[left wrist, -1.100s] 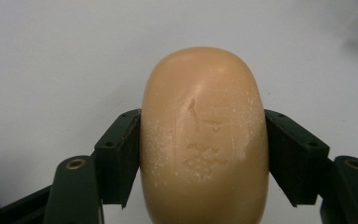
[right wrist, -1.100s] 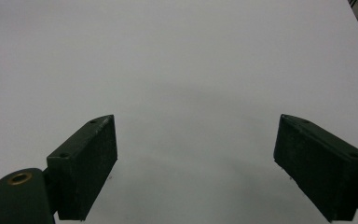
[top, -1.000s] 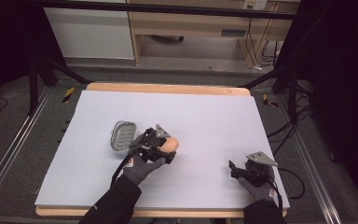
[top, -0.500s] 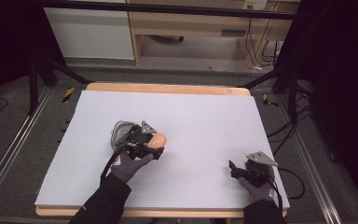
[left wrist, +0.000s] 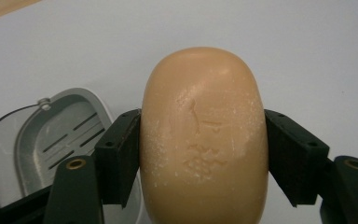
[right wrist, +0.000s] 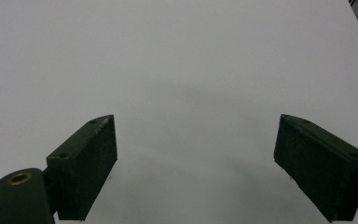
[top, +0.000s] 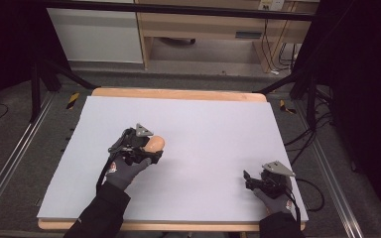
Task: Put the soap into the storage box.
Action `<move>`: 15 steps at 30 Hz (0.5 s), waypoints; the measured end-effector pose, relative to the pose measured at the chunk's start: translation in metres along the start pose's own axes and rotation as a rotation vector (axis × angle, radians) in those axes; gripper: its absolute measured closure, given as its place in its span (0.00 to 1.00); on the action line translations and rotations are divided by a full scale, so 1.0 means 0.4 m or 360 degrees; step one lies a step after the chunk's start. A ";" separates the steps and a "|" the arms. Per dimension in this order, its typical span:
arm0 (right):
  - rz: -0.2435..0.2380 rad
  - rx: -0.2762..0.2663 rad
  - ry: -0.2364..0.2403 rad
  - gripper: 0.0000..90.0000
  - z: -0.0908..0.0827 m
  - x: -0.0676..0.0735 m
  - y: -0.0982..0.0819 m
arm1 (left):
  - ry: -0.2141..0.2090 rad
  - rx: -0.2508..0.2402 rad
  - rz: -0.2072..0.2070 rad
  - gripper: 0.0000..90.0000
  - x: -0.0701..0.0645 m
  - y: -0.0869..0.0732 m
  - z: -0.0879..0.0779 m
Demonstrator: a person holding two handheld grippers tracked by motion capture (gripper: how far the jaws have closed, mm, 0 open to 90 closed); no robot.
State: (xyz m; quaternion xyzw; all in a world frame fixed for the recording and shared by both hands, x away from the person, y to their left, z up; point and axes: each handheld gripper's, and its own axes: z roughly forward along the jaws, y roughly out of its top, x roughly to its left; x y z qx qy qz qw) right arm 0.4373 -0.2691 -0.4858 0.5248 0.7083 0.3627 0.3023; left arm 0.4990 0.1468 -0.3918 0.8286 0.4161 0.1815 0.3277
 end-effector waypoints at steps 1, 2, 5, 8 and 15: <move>0.0001 0.0001 0.0000 0.15 0.000 0.000 0.000 | 0.0017 -0.0008 -0.0017 0.36 0.011 -0.001 -0.002; 0.0001 0.0001 0.0000 0.15 0.000 0.000 0.000 | 0.0017 -0.0008 -0.0017 0.36 0.011 -0.001 -0.002; 0.0000 0.0000 -0.0001 0.15 0.000 0.000 0.000 | 0.0037 -0.0005 -0.0040 0.36 0.028 -0.003 -0.006; 0.0002 0.0001 0.0000 0.15 0.000 0.000 0.000 | 0.0065 -0.0010 -0.0076 0.36 0.049 -0.005 -0.011; 0.0002 0.0003 0.0001 0.15 0.000 0.000 0.000 | 0.0105 -0.0010 -0.0119 0.36 0.079 -0.010 -0.016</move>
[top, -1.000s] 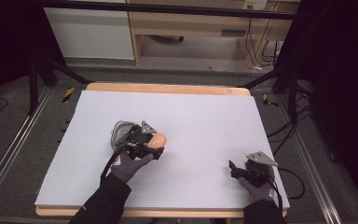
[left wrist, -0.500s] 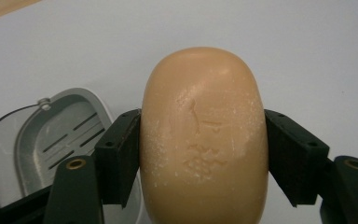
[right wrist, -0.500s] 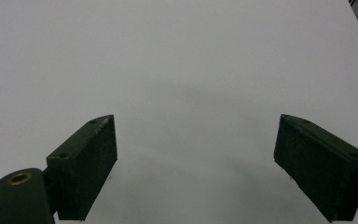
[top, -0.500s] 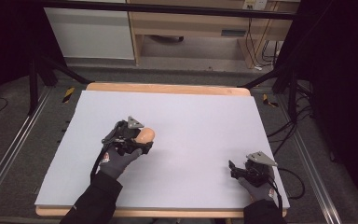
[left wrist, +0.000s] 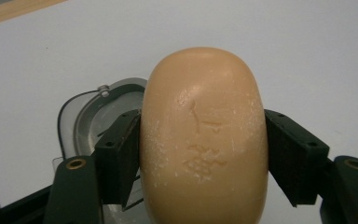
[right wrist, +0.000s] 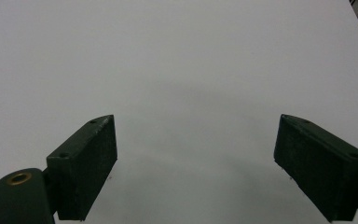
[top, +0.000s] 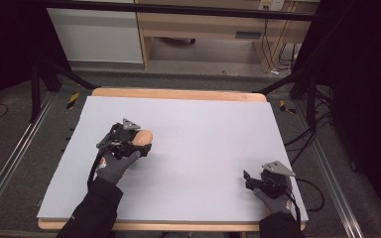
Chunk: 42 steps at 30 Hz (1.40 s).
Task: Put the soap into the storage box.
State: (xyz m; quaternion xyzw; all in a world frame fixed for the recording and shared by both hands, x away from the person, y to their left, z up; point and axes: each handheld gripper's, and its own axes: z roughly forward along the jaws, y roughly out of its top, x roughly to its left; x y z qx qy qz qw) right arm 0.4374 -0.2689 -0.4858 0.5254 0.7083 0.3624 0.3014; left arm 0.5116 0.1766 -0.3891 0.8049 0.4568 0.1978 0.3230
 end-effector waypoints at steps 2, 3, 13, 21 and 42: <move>-0.0003 -0.0001 0.0000 0.15 0.000 0.000 0.000 | 0.0014 -0.0007 -0.0022 0.36 0.012 -0.002 0.000; -0.0003 -0.0001 0.0000 0.15 0.000 0.000 0.000 | 0.0014 -0.0007 -0.0022 0.36 0.012 -0.002 0.000; 0.0000 0.0004 0.0001 0.15 0.000 0.001 0.000 | 0.0054 0.0013 -0.0069 0.36 0.039 -0.011 0.018; -0.0006 0.0004 0.0000 0.15 0.000 0.002 0.000 | 0.0071 0.0043 -0.0103 0.36 0.057 -0.021 0.032; -0.0013 0.0011 0.0003 0.15 0.001 0.002 0.000 | 0.0096 0.0086 -0.0153 0.36 0.079 -0.047 0.065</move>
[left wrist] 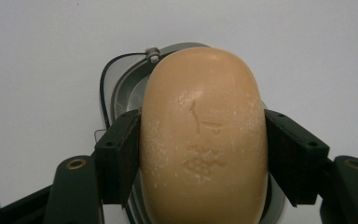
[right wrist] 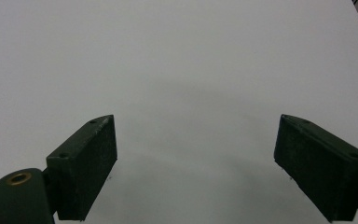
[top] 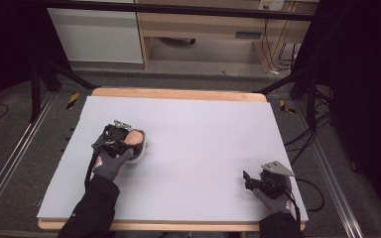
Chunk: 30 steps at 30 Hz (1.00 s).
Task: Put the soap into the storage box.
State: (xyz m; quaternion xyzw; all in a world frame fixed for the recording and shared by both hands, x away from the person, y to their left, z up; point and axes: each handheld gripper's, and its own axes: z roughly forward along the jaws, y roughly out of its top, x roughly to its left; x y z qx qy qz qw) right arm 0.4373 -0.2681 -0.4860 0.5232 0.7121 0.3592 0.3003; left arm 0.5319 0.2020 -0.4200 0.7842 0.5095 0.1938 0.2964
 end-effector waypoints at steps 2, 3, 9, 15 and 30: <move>-0.0001 0.0001 0.0000 0.15 0.000 0.000 0.000 | 0.0000 -0.0001 -0.0003 0.36 0.000 -0.001 0.001; 0.0000 0.0001 0.0003 0.15 0.000 0.001 0.000 | 0.0003 -0.0001 -0.0002 0.36 0.001 -0.002 0.002; -0.0004 0.0000 0.0001 0.15 0.000 0.000 0.000 | 0.0008 -0.0001 0.0005 0.36 -0.002 -0.003 0.003; -0.0002 0.0000 0.0001 0.15 -0.001 0.001 0.000 | 0.0006 0.0001 0.0019 0.35 -0.006 -0.004 0.006; -0.0010 0.0005 0.0003 0.15 0.001 0.001 0.000 | 0.0062 0.0005 0.0035 0.33 -0.007 -0.017 0.014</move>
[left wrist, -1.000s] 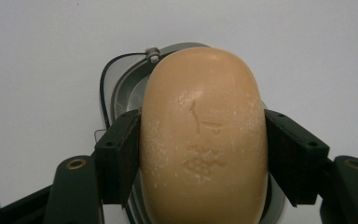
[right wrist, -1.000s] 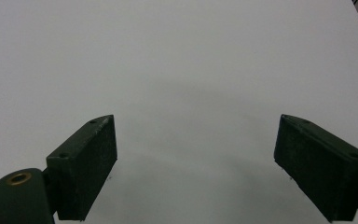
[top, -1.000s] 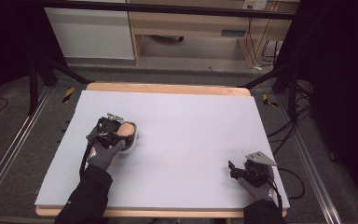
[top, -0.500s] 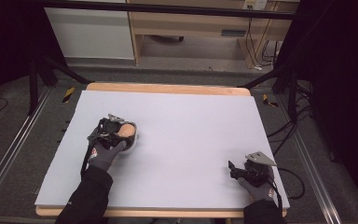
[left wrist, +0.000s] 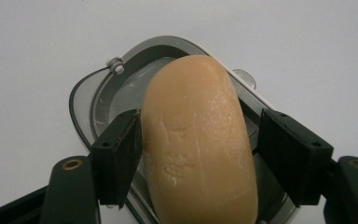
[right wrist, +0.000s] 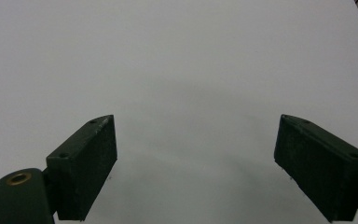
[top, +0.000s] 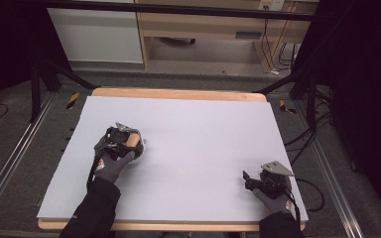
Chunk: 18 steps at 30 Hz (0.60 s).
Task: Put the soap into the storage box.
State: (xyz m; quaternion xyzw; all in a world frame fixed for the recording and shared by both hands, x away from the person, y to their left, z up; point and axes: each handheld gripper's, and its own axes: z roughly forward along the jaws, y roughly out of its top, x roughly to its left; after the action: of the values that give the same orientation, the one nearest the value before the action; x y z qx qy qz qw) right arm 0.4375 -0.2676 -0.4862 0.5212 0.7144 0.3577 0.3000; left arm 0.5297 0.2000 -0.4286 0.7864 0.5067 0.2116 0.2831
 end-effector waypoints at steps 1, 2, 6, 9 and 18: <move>0.0002 0.0001 -0.0001 0.15 0.000 0.000 0.000 | -0.0002 0.0001 -0.0003 0.33 0.003 -0.001 -0.001; 0.0001 0.0002 -0.0001 0.15 0.000 0.000 0.000 | 0.0000 -0.0003 -0.0007 0.32 0.005 -0.001 -0.003; 0.0000 0.0002 -0.0002 0.15 0.000 0.001 0.000 | -0.0015 -0.0012 -0.0022 0.30 0.012 -0.004 -0.005; 0.0000 0.0003 -0.0002 0.15 0.000 0.001 0.000 | -0.0026 -0.0020 -0.0020 0.30 0.014 -0.006 -0.006; 0.0001 0.0003 -0.0001 0.15 0.000 0.001 0.000 | -0.0070 -0.0116 -0.0035 0.27 0.011 -0.005 -0.035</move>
State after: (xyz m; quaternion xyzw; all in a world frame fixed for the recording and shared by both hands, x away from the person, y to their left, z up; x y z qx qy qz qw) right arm 0.4376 -0.2674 -0.4862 0.5219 0.7145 0.3568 0.2997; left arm 0.5213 0.2079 -0.4193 0.7744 0.5008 0.2095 0.3250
